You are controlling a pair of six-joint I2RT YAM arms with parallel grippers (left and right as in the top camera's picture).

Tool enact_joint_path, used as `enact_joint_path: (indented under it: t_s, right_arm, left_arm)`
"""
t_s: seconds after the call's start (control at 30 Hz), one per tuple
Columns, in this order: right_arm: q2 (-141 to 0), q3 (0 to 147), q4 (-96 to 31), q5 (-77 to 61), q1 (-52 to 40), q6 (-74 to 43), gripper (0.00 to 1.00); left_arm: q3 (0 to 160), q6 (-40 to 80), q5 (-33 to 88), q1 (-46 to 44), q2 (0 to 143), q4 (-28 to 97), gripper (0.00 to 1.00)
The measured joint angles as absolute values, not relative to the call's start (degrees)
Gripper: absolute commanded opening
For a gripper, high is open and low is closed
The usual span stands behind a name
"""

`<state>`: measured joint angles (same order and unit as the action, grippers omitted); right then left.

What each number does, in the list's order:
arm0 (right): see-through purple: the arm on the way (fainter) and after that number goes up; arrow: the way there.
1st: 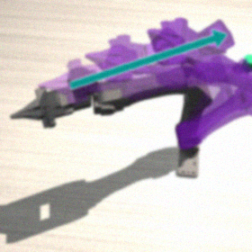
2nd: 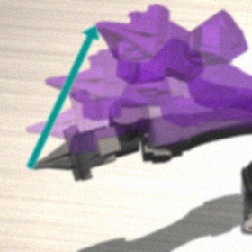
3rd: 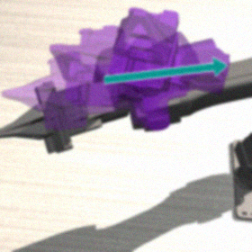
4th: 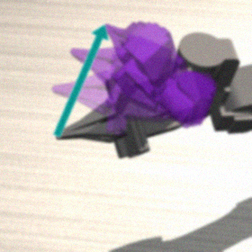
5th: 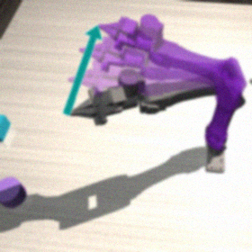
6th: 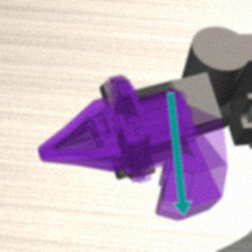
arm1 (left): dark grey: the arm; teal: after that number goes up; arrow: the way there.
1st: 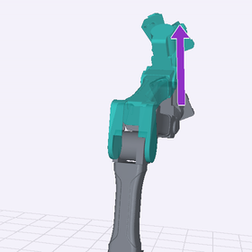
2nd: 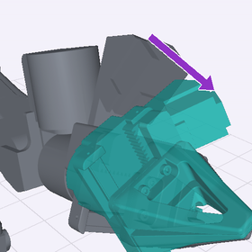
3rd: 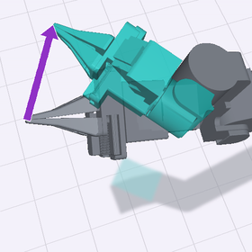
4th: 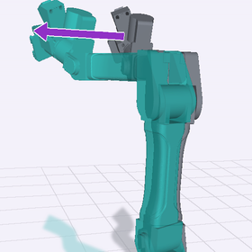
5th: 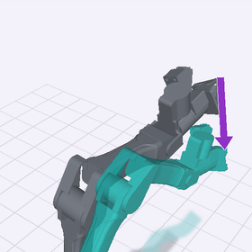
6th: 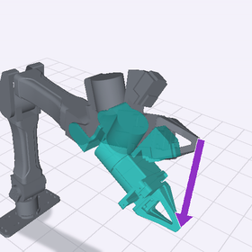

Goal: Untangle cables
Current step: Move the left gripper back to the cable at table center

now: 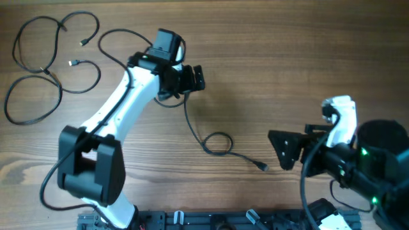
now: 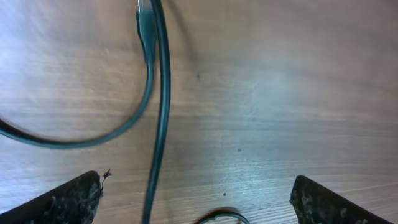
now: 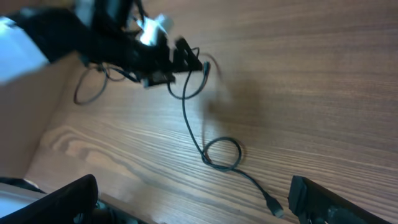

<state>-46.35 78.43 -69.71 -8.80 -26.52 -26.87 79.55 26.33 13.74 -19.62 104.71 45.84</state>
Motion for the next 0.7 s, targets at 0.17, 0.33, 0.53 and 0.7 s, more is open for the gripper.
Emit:
enact_joint_path:
  t_s: [0.17, 0.33, 0.53, 0.7]
  right_arm:
    - [-46.39, 78.35, -70.11, -8.69, -26.55, -28.45, 1.00]
    - [-48.29, 76.09, -70.48, -8.97, -26.55, -31.31, 1.00]
    - [-54.76, 75.77, -70.67, -10.81, -26.55, -32.36, 1.00]
    - [-61.93, 75.77, -70.74, -12.45, -26.55, -32.36, 1.00]
  left_arm:
    - [77.95, 29.47, 13.19, -23.03, 108.71, 46.13, 0.17]
    - [77.91, 29.89, 13.17, -25.89, 108.88, 46.06, 0.04]
    - [78.11, 28.16, 23.55, -26.72, 107.81, 46.09, 0.04]
    - [80.05, 28.18, 32.77, -26.74, 98.32, 42.19, 0.04]
